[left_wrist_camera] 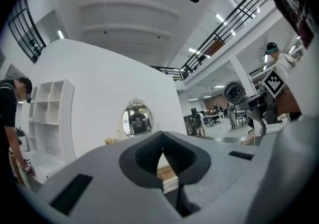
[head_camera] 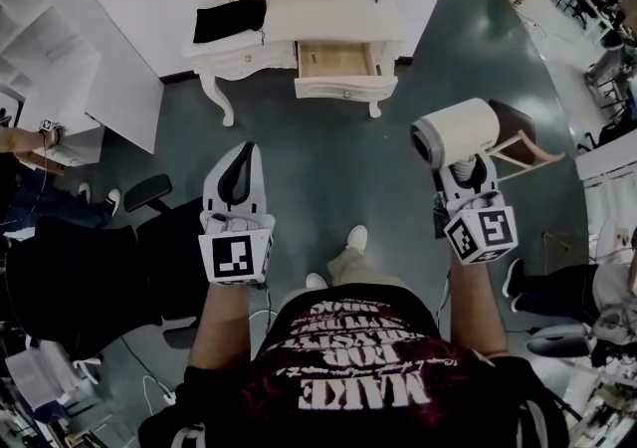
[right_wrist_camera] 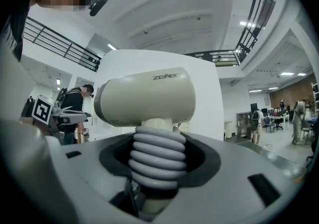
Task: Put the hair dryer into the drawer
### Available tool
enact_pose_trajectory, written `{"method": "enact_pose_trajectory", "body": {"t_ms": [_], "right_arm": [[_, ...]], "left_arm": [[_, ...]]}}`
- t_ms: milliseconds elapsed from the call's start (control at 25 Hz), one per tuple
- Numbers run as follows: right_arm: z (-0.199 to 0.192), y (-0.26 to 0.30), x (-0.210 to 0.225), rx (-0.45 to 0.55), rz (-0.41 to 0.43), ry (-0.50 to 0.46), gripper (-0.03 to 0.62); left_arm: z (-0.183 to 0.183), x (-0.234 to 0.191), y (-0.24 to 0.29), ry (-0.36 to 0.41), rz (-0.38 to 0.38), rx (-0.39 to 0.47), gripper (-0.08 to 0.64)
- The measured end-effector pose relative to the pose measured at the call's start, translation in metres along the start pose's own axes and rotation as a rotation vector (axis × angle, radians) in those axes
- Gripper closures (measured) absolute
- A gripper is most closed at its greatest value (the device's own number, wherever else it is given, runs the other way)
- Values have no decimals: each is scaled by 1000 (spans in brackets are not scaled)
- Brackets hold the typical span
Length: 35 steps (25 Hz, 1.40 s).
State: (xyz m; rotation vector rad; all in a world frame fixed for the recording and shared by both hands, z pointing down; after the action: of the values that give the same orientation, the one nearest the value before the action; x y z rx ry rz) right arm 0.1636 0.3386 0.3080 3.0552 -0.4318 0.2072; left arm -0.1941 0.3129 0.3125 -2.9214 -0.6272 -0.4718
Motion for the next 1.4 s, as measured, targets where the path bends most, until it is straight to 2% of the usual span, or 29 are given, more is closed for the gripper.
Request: {"method": "enact_pose_trajectory", "body": {"t_ms": [120, 240, 520, 920, 1160, 1400], "right_arm": [[-3, 19, 14, -11, 13, 3, 373], [-6, 41, 32, -22, 18, 5, 373], [-4, 92, 74, -50, 31, 17, 373], [-4, 151, 123, -80, 101, 23, 373], [1, 173, 156, -88, 135, 18, 373], [-1, 179, 175, -93, 128, 31, 373]], "left_arm": [[-1, -2, 23, -8, 6, -13, 555], [-4, -5, 49, 19, 4, -13, 555], [-10, -8, 105, -6, 19, -30, 555], [-13, 3, 171, 11, 51, -70, 555], [-6, 17, 194, 19, 79, -83, 555], [-11, 33, 199, 53, 110, -120, 555]]}}
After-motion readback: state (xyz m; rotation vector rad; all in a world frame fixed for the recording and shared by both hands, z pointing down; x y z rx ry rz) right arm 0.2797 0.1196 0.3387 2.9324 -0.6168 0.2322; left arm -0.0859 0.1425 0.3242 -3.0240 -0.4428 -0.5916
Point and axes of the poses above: the fingertips, and each gripper's own axes: y forward along the fingers, x to its right, z out of its top, the point moved 8 cm from there along -y, backward along the fingers, and after that the axes turned 9 degrees about y, right-handed, at the moved point
